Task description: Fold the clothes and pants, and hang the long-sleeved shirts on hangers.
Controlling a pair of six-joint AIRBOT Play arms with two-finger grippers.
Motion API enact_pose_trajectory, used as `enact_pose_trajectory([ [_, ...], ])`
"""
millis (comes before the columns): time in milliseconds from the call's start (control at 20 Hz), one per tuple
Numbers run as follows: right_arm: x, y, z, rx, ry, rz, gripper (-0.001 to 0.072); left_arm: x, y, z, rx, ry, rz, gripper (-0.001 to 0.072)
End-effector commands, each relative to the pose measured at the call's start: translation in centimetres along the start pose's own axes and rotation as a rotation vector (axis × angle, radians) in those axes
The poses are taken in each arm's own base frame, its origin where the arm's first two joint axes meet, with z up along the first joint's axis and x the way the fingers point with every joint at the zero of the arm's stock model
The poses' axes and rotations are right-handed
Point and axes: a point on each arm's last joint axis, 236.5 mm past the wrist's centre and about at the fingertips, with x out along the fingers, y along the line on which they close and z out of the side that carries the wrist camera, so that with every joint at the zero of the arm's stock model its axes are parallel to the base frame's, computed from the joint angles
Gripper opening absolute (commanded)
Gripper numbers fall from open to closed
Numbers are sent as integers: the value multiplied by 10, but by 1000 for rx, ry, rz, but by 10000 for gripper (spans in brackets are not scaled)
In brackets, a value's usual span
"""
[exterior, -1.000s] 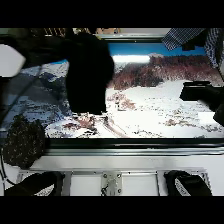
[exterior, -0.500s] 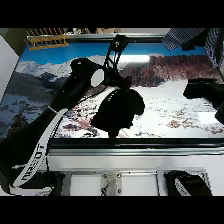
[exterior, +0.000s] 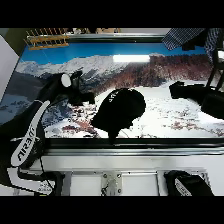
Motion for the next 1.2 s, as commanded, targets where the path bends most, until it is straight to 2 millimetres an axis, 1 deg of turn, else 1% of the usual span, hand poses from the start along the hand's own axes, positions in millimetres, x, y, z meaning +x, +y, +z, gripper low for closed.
enact_pose_trajectory([
  [0, 26, 17, -19, 78, 99, 75, 571, 34, 24, -35, -204, 97, -164, 690],
  [100, 36, 21, -25, 106, 133, 95, 571, 46, 7, -40, -195, 87, -242, 690],
  [300, 52, 24, -38, 140, 197, 109, 571, 68, -21, -64, -103, 142, -244, 690],
  [400, 62, 20, -55, 162, 271, 94, 572, 81, -30, -78, -74, 191, -236, 688],
  [450, 68, 16, -66, 173, 319, 82, 572, 85, -33, -84, -60, 211, -232, 550],
  [550, 84, -3, -88, 212, 420, 39, 572, 83, -32, -84, -45, 209, -229, 84],
  [600, 93, -16, -98, 241, 455, 15, 572, 76, -29, -79, -49, 191, -235, 14],
  [650, 104, -30, -109, 278, 492, -10, 572, 66, -27, -72, -53, 165, -243, 14],
  [700, 115, -40, -120, 325, 529, -20, 572, 54, -23, -63, -57, 127, -250, 14],
  [750, 129, -44, -131, 383, 563, -15, 572, 42, -19, -54, -68, 88, -257, 14],
  [800, 142, -43, -140, 428, 588, -1, 572, 30, -15, -45, -76, 51, -262, 13],
  [900, 173, -31, -153, 485, 603, 42, 571, 14, -13, -36, -79, 0, -270, 13],
  [1000, 199, -16, -166, 495, 602, 53, 571, 5, -15, -34, -72, -22, -274, 13],
  [1050, 209, -7, -172, 483, 601, 58, 570, 3, -16, -34, -67, -26, -276, 13],
  [1150, 221, 8, -181, 445, 593, 65, 544, 3, -16, -34, -68, -25, -275, 13],
])
